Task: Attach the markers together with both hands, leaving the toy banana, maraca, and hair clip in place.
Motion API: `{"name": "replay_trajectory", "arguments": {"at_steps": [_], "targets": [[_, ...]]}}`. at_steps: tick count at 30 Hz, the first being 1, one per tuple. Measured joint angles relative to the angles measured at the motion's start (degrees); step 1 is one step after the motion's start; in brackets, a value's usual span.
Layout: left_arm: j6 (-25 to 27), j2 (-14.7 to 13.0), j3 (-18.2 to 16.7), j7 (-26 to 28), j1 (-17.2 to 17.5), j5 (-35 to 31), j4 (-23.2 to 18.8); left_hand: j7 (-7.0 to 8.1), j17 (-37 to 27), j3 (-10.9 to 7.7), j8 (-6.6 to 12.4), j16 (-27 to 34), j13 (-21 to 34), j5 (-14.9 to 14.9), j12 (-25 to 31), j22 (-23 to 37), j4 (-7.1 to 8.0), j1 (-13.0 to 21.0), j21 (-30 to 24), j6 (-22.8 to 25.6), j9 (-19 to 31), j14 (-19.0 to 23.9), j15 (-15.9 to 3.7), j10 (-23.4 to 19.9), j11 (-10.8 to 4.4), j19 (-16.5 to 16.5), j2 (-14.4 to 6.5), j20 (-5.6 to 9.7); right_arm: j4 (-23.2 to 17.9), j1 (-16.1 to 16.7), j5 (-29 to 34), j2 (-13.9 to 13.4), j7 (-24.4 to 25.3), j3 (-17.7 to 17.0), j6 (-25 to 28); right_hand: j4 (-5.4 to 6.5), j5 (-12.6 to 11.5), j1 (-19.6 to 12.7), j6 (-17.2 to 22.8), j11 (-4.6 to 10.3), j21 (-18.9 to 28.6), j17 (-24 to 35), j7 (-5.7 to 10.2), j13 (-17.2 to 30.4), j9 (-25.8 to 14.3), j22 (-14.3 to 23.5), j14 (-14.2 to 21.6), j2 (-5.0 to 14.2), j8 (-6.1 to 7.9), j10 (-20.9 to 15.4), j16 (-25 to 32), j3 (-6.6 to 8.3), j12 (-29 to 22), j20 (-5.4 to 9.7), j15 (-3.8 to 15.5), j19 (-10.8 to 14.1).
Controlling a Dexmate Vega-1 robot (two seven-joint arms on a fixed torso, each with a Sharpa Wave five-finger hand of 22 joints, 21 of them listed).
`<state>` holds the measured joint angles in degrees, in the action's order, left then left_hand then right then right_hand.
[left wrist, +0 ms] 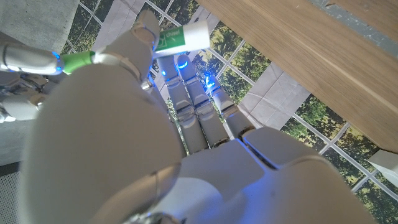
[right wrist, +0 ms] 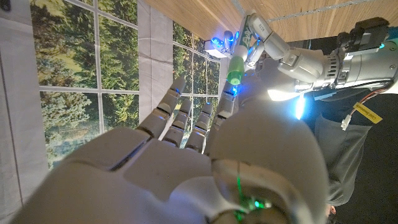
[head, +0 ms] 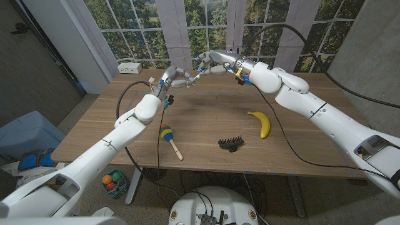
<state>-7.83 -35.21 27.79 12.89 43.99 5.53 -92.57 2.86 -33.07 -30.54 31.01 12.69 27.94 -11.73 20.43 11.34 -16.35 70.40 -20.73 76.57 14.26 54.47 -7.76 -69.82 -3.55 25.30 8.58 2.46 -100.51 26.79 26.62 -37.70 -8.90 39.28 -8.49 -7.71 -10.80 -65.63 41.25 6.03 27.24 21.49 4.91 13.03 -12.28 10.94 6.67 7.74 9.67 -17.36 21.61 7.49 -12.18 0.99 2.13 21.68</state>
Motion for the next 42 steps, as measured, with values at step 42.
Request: {"name": "replay_trajectory", "arguments": {"at_steps": [42], "targets": [[-3.9, 4.6, -2.0, -1.7, 1.5, 10.9, 3.1, 1.03, 0.7, -4.59, 2.66, -0.3, 0.0, 1.2, 0.2, -0.3, 1.09, -1.5, 0.9, -2.9, 4.0, -0.4, -0.01, -0.1, 0.06, 0.2, 2.0, 0.22, -4.7, 3.7, -16.4, -3.1, -5.5, -5.1, 9.0, 3.34, -1.0, 14.5, -16.3, -4.25, 0.7, 3.2, -3.16, 2.0, 1.2, 0.1, 8.2, 0.22, 2.73, -3.1, 4.6, -3.28, -3.7, -2.46, 0.18, 1.9]]}}
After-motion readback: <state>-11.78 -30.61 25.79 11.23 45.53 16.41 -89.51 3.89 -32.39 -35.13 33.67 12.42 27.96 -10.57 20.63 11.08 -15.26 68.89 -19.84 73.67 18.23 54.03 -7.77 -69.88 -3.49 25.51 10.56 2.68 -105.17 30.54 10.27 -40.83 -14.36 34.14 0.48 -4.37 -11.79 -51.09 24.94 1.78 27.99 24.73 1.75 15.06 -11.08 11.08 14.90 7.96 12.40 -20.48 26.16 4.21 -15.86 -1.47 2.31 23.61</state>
